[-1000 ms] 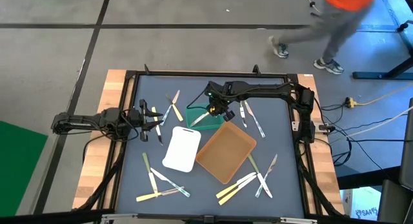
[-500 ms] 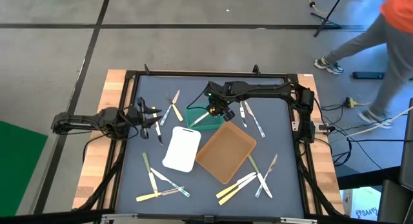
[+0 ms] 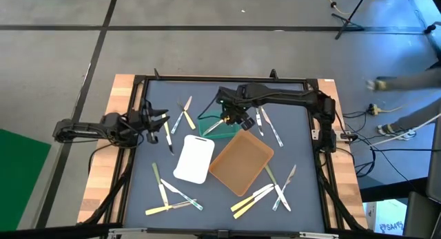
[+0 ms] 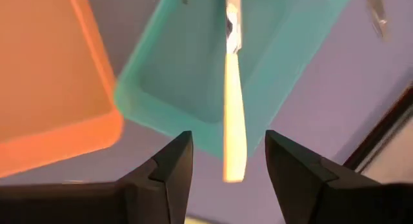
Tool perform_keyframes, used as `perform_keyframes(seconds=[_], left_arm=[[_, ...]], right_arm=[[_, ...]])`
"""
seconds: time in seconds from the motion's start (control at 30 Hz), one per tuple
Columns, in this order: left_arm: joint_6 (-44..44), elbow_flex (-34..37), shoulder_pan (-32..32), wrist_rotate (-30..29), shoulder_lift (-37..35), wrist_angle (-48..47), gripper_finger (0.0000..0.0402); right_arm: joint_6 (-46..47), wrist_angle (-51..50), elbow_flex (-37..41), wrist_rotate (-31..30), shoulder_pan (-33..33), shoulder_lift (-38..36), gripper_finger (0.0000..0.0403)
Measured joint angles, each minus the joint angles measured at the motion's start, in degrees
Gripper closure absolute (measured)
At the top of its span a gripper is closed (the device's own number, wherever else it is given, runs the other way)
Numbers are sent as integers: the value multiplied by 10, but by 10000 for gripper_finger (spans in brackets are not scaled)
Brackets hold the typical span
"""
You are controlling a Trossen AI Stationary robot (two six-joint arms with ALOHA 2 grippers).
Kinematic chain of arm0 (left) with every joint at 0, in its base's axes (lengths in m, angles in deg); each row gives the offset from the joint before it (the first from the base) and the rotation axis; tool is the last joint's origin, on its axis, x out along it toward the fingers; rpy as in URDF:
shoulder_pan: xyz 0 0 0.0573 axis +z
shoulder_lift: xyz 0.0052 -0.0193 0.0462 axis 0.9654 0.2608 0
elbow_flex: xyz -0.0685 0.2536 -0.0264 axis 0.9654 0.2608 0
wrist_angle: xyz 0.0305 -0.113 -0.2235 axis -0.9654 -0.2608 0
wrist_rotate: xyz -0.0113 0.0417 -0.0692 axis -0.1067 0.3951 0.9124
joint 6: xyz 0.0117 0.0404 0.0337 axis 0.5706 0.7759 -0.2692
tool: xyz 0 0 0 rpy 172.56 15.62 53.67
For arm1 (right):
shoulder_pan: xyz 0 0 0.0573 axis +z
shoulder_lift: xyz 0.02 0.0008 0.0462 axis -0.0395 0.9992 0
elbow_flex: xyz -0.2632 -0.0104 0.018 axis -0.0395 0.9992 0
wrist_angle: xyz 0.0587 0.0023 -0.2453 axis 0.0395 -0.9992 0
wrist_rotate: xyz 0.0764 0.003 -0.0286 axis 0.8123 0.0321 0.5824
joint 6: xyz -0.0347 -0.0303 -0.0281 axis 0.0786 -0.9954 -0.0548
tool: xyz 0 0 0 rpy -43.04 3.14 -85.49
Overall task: Sort silverware by color (type)
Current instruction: Put the yellow knife into the blue bin
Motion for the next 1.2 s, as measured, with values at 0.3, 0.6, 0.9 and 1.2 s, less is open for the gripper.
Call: perform_keyframes(seconds=[0.3, 0.6, 0.9, 1.2], left_arm=[[-26, -52, 29, 2, 132, 28, 279], [-7, -191, 103, 19, 318, -53, 279], [0, -376, 210, 174, 483, -271, 279], [60, -505, 291, 314, 625, -443, 279]], right_arm=[[92, -119, -86, 30, 6, -41, 223], [167, -145, -60, 31, 6, -140, 223], [220, -57, 103, 31, 6, -266, 223], [265, 104, 309, 31, 6, -380, 223]])
